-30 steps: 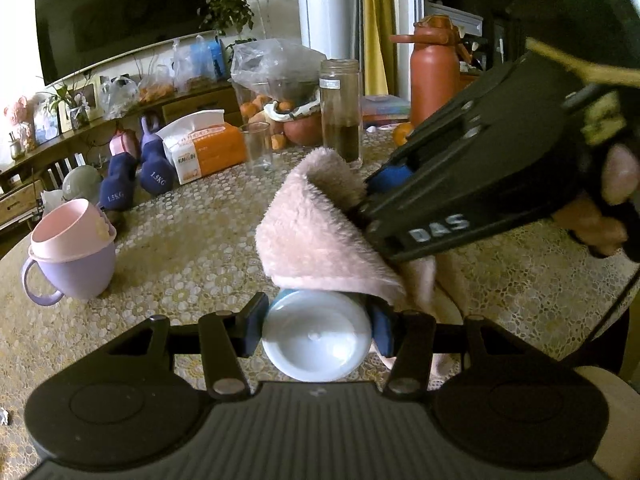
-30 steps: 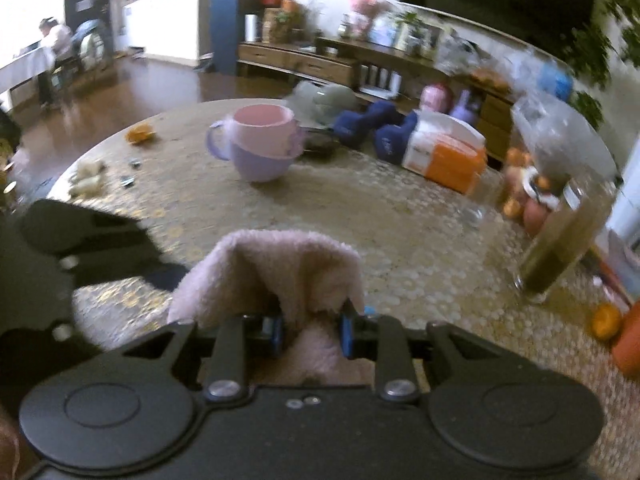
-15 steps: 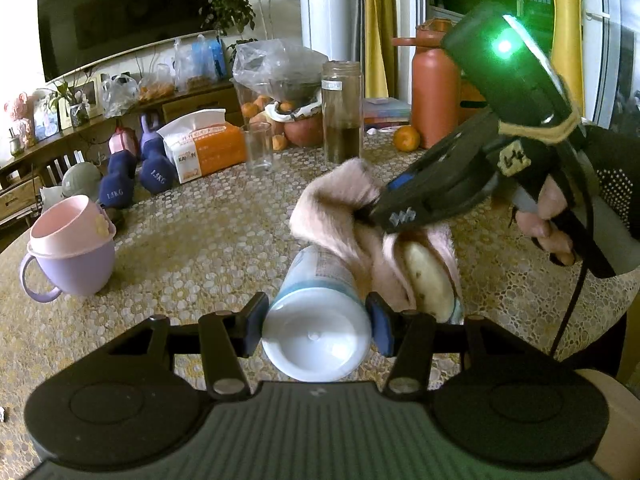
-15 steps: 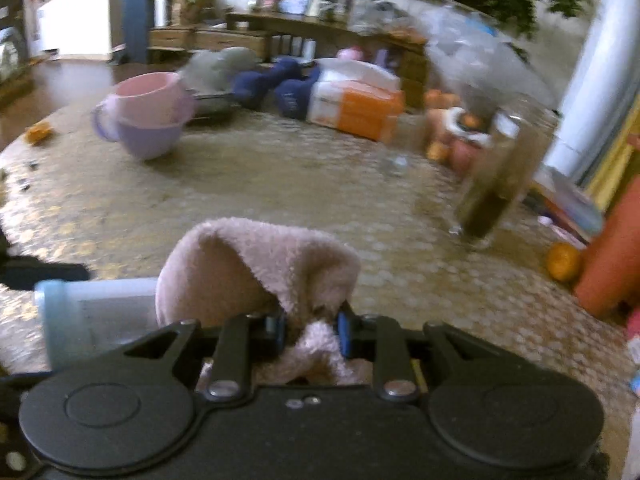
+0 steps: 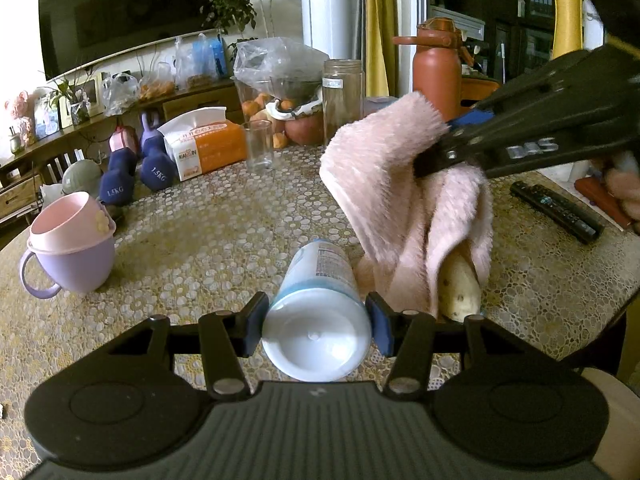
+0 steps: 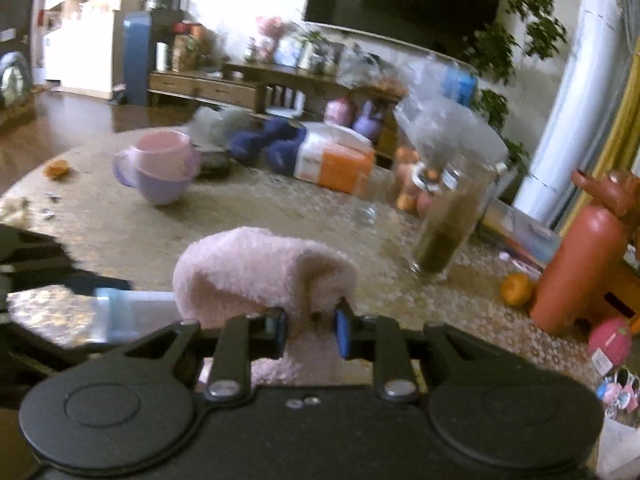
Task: Organize objects
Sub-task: 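Wrap the towel over the bottle's blue base with the right gripper, then rub the towel along the bottle body with the right gripper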
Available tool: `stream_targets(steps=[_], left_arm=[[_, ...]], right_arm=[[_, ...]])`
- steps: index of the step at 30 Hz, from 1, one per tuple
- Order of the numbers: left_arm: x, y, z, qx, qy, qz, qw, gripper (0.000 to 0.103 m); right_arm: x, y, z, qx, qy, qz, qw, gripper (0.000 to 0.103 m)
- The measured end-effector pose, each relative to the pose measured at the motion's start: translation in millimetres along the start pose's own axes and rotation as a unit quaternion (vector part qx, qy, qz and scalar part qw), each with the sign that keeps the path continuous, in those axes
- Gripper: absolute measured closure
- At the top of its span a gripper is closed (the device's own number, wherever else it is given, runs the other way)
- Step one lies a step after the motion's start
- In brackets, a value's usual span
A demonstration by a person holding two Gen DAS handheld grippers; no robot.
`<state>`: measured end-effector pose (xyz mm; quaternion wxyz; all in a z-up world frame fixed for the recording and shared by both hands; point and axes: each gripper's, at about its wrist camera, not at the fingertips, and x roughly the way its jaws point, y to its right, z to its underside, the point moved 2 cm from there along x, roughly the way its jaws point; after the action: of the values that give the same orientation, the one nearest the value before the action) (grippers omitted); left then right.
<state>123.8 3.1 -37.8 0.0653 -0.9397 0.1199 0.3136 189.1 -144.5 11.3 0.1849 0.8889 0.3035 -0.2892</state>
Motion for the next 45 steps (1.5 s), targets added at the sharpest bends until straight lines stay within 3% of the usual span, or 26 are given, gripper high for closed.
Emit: stream_targets(steps=[6, 11, 16, 25, 35, 42, 45], left_arm=[[0.0, -0.1, 0.1, 0.0, 0.0, 0.0, 1.0, 0.051], [-0.1, -0.1, 0.2, 0.0, 0.0, 0.0, 1.0, 0.051], [-0.1, 0.7, 0.7, 0.004, -0.002, -0.001, 1.0, 0.05], [0.8, -4.1, 7.2, -0.012, -0.01, 0.004, 0.9999, 0.05], [1.3, -2.9, 8.7, -0.014, -0.01, 0.005, 0.9998, 0.051], [1.7, -3.4, 8.2, -0.013, -0.009, 0.005, 0.9999, 0.051], [2.4, -3.9, 7.9, -0.017, -0.011, 0.006, 0.9998, 0.051]], right_arm=[[-20.4, -27.6, -5.4, -0.036, 0.013, -0.05, 0.998, 0.08], [-18.0, -48.1, -6.8, -0.051, 0.013, -0.099, 0.994, 0.08], [-3.5, -64.9, -2.4, -0.06, -0.001, -0.118, 0.991, 0.08], [29.9, -64.6, -4.9, -0.049, -0.021, -0.104, 0.993, 0.081], [67.1, -44.5, -3.6, -0.021, -0.04, -0.056, 0.997, 0.081], [85.3, -26.5, 0.3, 0.024, -0.055, -0.024, 0.998, 0.081], [90.0, -13.6, 5.2, 0.066, -0.063, -0.011, 0.996, 0.074]])
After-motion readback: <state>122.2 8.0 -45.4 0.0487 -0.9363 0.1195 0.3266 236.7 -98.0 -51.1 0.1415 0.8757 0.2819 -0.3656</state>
